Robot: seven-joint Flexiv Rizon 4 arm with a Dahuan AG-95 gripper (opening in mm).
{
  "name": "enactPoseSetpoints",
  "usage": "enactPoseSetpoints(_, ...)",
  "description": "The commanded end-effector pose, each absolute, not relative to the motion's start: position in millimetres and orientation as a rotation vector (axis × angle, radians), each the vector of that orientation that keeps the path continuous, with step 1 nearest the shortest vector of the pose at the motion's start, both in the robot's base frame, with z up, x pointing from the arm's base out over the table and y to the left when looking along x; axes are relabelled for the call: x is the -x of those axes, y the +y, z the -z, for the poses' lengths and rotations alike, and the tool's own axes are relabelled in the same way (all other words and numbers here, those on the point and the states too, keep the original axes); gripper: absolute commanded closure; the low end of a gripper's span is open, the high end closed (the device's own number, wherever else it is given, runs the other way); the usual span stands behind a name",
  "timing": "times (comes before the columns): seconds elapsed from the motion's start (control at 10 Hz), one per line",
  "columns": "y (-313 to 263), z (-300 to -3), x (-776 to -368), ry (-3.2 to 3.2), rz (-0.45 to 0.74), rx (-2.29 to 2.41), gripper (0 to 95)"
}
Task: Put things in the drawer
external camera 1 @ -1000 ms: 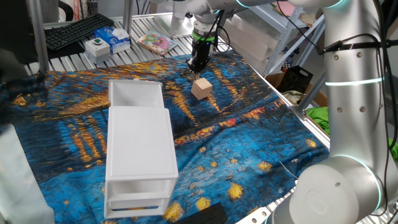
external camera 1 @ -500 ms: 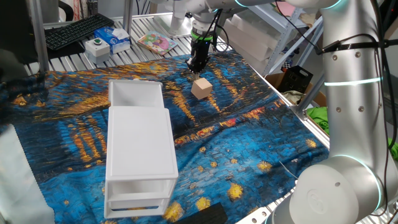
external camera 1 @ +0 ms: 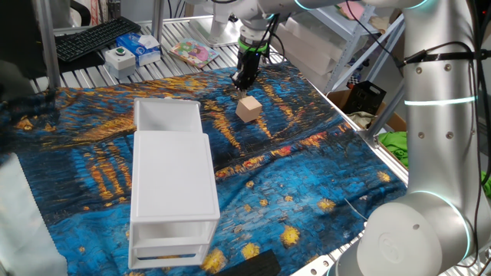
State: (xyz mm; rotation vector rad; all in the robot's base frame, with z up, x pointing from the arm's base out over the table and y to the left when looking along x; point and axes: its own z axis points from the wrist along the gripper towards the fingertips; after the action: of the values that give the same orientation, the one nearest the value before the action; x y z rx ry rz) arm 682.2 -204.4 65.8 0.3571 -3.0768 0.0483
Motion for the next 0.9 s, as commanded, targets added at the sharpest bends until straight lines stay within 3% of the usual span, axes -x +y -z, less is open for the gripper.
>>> enactPoseSetpoints(0.1, -204.0, -66.4, -683.1, -3.077, -0.040, -0.364, 95.0)
enactPoseSetpoints(0.9, -205.3, -66.4, -682.9, -3.080, -0.040, -0.332, 95.0)
